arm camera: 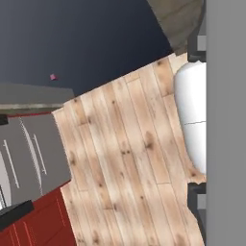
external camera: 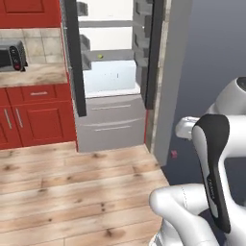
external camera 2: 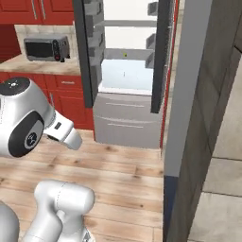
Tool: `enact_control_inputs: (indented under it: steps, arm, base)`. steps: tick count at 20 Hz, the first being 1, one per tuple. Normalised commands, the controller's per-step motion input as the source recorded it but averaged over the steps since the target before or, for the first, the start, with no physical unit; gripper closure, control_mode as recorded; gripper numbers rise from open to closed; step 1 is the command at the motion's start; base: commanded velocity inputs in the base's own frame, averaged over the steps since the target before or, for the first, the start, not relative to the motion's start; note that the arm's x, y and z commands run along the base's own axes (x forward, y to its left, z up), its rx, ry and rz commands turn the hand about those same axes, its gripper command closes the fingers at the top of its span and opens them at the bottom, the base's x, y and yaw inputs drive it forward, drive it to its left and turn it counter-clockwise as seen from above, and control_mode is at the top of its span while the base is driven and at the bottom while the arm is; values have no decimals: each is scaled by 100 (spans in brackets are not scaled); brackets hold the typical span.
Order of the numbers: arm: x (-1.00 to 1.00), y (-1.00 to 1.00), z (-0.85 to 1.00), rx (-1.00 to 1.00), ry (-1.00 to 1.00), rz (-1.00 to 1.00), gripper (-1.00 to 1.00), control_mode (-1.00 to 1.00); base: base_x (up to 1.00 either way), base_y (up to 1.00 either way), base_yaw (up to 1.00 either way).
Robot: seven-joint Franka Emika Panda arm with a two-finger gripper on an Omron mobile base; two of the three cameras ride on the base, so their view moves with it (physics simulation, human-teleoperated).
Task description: Grab the lemon wedge and garlic from the fridge, place them in the blender, close the lid, and turn on the blender to create a marinade.
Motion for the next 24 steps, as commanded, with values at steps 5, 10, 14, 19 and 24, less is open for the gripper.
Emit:
enact_control_inputs:
  steps: [5,10,14,19,24]
  arm:
    - [0,0,0,0,0,0,-100,100]
    - [0,0,0,0,0,0,-100,100]
    - [0,0,0,0,0,0,-100,100]
    - [0,0,0,0,0,0,-100,100]
    - [0,0,0,0,0,0,-100,100]
  base:
    - [100,0,19]
    - [100,-3,2]
    - [100,0,-5]
    - [100,19,0]
    - [97,1,1]
